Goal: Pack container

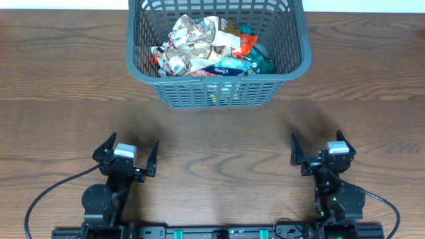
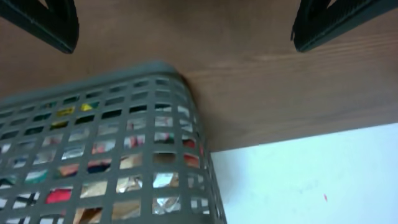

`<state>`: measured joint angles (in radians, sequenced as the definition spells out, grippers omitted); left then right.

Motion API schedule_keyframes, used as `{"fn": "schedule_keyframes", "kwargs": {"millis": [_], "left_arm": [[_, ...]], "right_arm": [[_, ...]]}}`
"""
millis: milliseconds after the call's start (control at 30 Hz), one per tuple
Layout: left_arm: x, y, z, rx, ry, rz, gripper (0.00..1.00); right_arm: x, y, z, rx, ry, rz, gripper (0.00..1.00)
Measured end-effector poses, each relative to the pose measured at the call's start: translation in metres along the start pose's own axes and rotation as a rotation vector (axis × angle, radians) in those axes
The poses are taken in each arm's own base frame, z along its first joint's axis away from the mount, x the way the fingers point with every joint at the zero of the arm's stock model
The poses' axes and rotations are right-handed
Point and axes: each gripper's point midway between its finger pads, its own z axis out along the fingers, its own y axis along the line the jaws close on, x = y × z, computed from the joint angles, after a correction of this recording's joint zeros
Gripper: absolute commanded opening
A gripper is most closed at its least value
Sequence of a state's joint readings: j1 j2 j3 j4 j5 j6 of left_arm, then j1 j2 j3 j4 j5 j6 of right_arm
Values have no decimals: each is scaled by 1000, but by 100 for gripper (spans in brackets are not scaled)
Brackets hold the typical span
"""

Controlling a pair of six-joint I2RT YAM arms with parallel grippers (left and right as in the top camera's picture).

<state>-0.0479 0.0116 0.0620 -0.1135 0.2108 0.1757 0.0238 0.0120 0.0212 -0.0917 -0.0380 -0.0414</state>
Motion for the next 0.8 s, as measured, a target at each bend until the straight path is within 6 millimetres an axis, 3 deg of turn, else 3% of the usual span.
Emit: {"fn": "schedule_keyframes", "kwargs": {"millis": [800], "left_arm": [[-1, 0, 0, -1, -8, -14, 99]], "right_arm": [[0, 0, 0, 0, 0, 0, 99]]}}
